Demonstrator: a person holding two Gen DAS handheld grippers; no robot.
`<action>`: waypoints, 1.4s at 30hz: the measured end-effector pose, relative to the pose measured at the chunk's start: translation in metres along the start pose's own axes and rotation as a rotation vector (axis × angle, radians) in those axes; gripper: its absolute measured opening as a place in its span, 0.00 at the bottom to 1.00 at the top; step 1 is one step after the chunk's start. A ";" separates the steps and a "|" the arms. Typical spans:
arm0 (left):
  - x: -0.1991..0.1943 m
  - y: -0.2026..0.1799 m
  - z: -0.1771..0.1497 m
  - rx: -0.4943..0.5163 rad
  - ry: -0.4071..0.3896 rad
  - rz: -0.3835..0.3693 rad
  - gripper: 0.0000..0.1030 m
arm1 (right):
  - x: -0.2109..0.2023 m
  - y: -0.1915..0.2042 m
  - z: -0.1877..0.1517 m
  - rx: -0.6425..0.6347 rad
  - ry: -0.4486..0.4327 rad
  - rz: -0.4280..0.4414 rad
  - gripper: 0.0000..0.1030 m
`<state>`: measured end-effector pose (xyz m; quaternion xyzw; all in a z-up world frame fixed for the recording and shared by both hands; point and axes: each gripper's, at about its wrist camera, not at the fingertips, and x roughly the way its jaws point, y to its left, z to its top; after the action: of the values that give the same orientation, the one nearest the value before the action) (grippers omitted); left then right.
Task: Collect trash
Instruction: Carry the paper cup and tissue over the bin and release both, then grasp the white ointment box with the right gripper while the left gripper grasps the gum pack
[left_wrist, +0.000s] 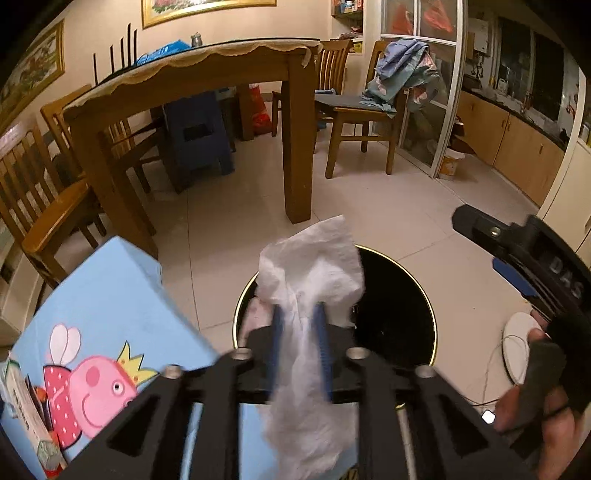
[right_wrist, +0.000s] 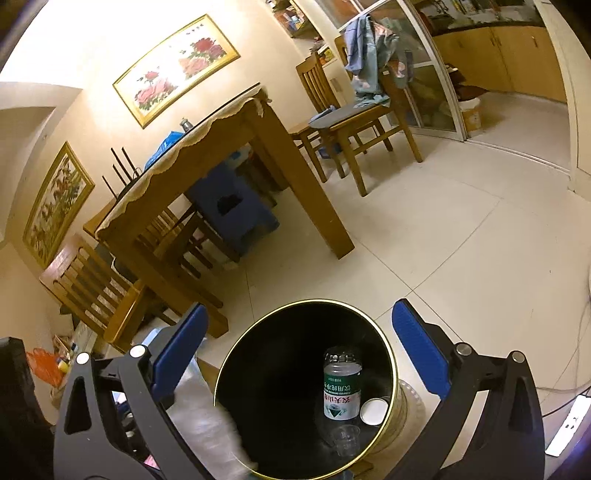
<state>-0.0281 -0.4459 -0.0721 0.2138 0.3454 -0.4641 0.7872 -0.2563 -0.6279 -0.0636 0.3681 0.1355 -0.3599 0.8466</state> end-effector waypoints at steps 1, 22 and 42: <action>0.001 -0.002 0.000 0.003 -0.005 0.004 0.39 | -0.001 0.000 0.001 0.002 -0.002 -0.001 0.96; -0.103 0.086 -0.081 -0.122 -0.077 0.223 0.91 | 0.016 0.150 -0.074 -0.563 0.120 0.119 0.96; -0.244 0.272 -0.282 -0.487 -0.059 0.532 0.94 | 0.027 0.453 -0.318 -1.176 0.541 0.412 0.79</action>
<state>0.0324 0.0118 -0.0756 0.0888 0.3553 -0.1529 0.9179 0.0955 -0.1994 -0.0586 -0.0582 0.4428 0.0471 0.8935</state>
